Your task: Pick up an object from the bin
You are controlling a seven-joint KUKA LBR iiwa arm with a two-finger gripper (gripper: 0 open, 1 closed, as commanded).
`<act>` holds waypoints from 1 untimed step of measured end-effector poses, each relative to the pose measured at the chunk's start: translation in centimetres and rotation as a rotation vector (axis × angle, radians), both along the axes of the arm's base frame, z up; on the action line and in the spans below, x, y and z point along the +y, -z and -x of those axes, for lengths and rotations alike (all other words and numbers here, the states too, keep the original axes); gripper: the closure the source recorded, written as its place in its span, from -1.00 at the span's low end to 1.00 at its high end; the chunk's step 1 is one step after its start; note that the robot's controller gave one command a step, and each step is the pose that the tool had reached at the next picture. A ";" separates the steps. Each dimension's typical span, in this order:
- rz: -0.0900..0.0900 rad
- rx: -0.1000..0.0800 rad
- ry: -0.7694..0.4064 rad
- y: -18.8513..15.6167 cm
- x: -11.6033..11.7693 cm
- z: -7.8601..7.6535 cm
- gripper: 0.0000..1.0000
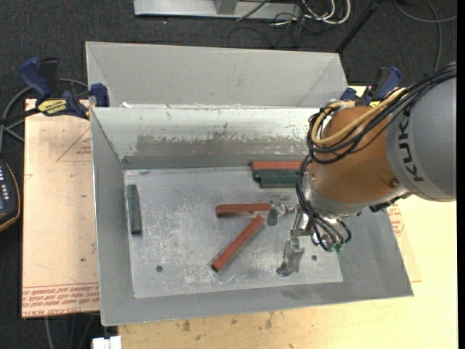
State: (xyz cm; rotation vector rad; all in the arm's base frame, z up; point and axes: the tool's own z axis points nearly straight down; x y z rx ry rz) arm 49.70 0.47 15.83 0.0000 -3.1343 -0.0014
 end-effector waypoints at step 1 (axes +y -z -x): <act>-0.002 -0.006 -0.274 9.0 6.4 -4.1 -1.00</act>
Offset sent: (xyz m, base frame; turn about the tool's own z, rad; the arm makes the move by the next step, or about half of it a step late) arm 0.0410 0.0624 -0.0883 -0.2746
